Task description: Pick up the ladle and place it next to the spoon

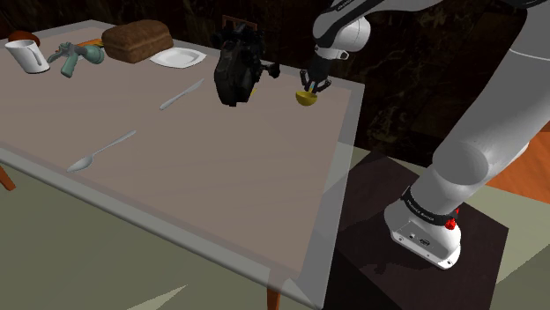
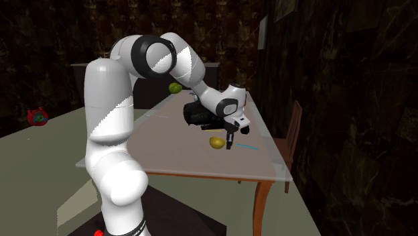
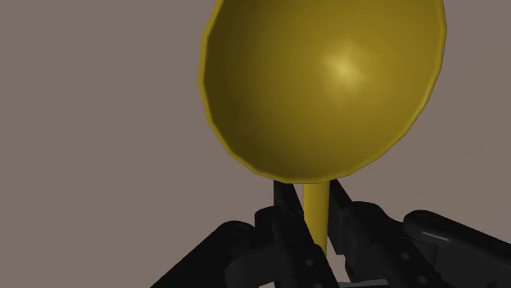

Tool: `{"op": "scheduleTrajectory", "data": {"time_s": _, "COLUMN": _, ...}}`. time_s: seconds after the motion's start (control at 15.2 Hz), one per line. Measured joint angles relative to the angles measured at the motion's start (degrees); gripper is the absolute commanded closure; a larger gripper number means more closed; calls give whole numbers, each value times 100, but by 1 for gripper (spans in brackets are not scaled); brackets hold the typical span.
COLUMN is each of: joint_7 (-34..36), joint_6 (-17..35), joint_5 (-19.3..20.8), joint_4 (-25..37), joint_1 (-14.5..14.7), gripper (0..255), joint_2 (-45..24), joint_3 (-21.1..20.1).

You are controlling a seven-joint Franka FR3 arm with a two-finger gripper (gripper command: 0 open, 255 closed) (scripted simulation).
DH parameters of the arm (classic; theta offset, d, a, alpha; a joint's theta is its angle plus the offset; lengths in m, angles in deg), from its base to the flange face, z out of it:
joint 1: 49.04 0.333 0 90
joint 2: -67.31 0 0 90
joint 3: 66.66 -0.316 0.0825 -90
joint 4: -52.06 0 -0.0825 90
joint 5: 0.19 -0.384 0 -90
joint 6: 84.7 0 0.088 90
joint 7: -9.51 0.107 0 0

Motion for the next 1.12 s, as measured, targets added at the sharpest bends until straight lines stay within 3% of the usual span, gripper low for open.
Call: {"op": "scheduleTrajectory", "data": {"time_s": 1.12, "joint_7": 262, "joint_6": -989, "joint_5": 222, "joint_4": 446, "joint_1": -12, "gripper": 255, "joint_2": 556, "joint_3": 39}}
